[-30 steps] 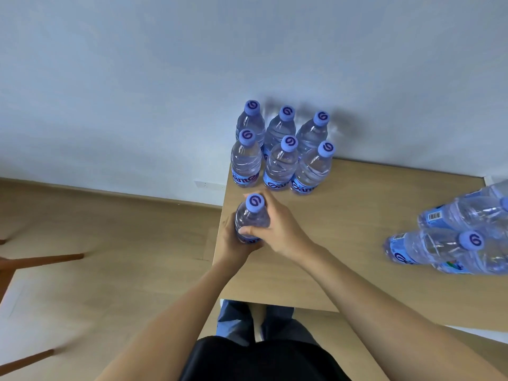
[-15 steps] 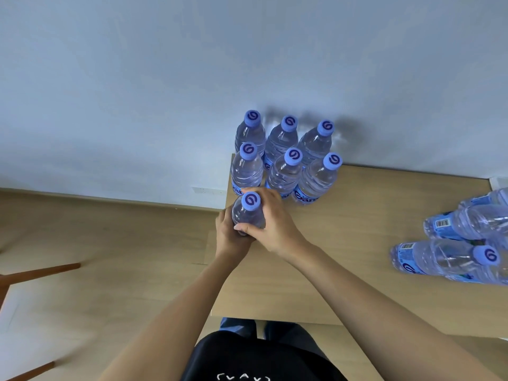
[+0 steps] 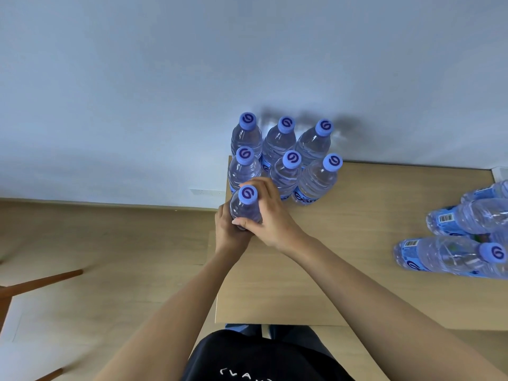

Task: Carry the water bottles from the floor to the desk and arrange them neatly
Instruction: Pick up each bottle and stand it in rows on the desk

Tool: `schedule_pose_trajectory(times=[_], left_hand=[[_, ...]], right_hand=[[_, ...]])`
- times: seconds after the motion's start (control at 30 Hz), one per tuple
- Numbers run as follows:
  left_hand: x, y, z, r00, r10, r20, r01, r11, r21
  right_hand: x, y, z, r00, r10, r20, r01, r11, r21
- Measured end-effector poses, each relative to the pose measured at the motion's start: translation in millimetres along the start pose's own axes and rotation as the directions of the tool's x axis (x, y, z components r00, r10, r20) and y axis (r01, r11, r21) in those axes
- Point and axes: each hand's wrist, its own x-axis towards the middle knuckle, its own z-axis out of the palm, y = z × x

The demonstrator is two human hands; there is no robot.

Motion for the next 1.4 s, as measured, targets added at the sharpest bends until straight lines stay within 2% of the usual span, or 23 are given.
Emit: schedule_pose_trajectory(times=[0.13, 0.27, 0.43, 0.57, 0.7, 0.87, 0.97, 1.1, 1.23, 1.4], left_hand=[[-4.9, 2.6, -7.4, 0.995, -0.075, 0.061, 0.082, 0.99, -0.112], [-26.2, -8.5, -14.7, 0.992, -0.127, -0.005, 0.127, 0.992, -0.019], [-64.9, -23.9, -16.8, 0.985, -0.169, -0.044, 0.168, 0.985, -0.028], [-88.5, -27.6, -8.9, 0.997, -0.073, -0.028, 0.074, 0.997, 0.033], [-98.4, -9.1, 9.5, 0.994, 0.019, 0.109, -0.027, 0.997, 0.071], [-101.2, 27.4, 53.4, 0.925, 0.175, 0.336, -0.216, 0.972, 0.09], [-107.1, 50.0, 85.4, 0.886, 0.238, 0.398, -0.306, 0.945, 0.118], [-118.6, 73.2, 130.4, 0.849, 0.264, 0.458, -0.355, 0.927, 0.123], [-129.7, 91.1, 172.4, 0.845, 0.241, 0.476, -0.34, 0.931, 0.131], [-137.3, 103.5, 212.7, 0.865, 0.194, 0.462, -0.294, 0.943, 0.156]], right_hand=[[-2.6, -0.8, 1.0, 0.999, 0.031, -0.017, -0.03, 0.999, 0.018], [-14.1, 3.4, -5.9, 0.998, 0.025, -0.051, -0.023, 0.999, 0.048], [-40.2, 10.0, -17.4, 0.995, 0.041, -0.093, -0.036, 0.998, 0.055], [-65.0, 18.6, -29.2, 0.971, 0.098, -0.218, -0.084, 0.994, 0.072], [-90.6, 26.9, -51.5, 0.92, 0.154, -0.359, -0.145, 0.988, 0.053], [-126.6, 34.3, -101.7, 0.832, 0.192, -0.52, -0.187, 0.98, 0.063], [-149.4, 39.0, -141.7, 0.775, 0.204, -0.598, -0.209, 0.976, 0.063], [-179.2, 51.5, -193.8, 0.703, 0.186, -0.686, -0.255, 0.967, 0.0], [-203.8, 73.7, -230.8, 0.676, 0.235, -0.699, -0.294, 0.955, 0.037], [-213.8, 110.4, -246.3, 0.707, 0.401, -0.582, -0.357, 0.913, 0.196]])
